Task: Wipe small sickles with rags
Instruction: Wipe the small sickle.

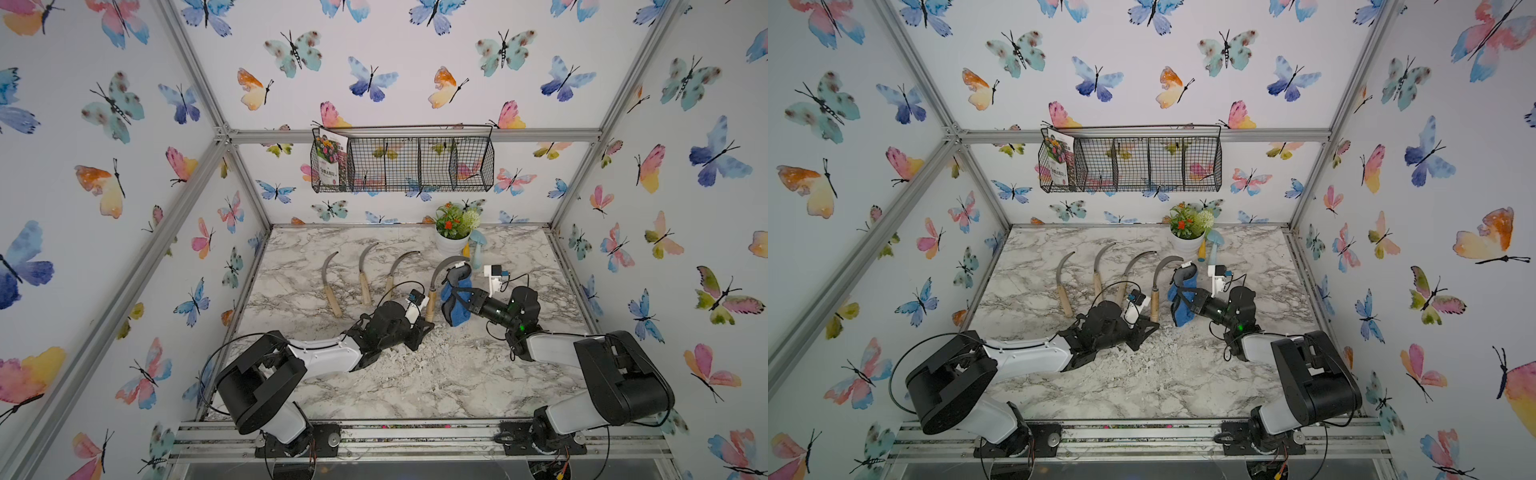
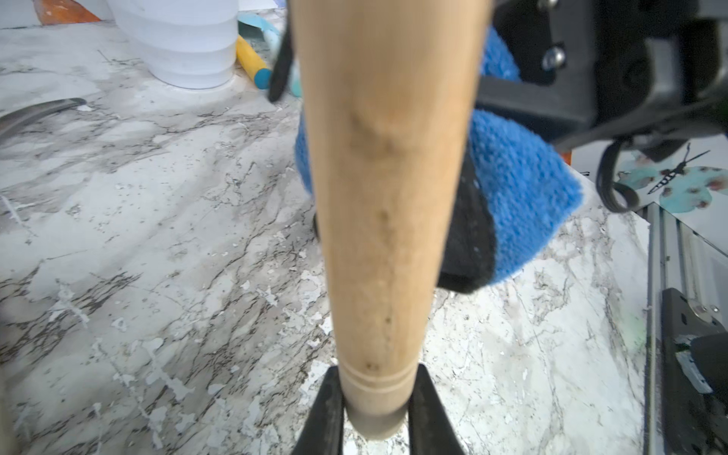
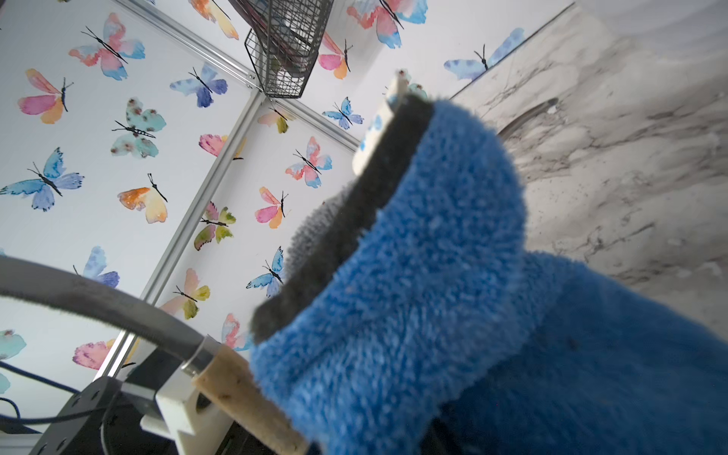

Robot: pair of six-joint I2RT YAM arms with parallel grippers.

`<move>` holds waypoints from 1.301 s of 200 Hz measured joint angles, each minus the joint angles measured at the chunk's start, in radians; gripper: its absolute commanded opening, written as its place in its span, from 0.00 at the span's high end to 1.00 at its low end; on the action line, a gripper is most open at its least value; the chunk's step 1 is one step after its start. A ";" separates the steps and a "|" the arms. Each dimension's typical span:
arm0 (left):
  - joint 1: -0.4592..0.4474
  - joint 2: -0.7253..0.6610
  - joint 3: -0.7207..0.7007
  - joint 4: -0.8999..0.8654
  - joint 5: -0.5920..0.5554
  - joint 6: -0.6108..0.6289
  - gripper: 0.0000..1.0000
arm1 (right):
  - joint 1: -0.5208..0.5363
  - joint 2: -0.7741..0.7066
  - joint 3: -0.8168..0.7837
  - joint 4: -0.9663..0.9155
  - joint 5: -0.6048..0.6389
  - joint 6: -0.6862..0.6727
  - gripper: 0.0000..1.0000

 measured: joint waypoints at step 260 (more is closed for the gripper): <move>-0.008 0.135 0.160 -0.061 0.108 -0.014 1.00 | -0.065 -0.095 0.270 -0.177 -0.237 -0.101 0.98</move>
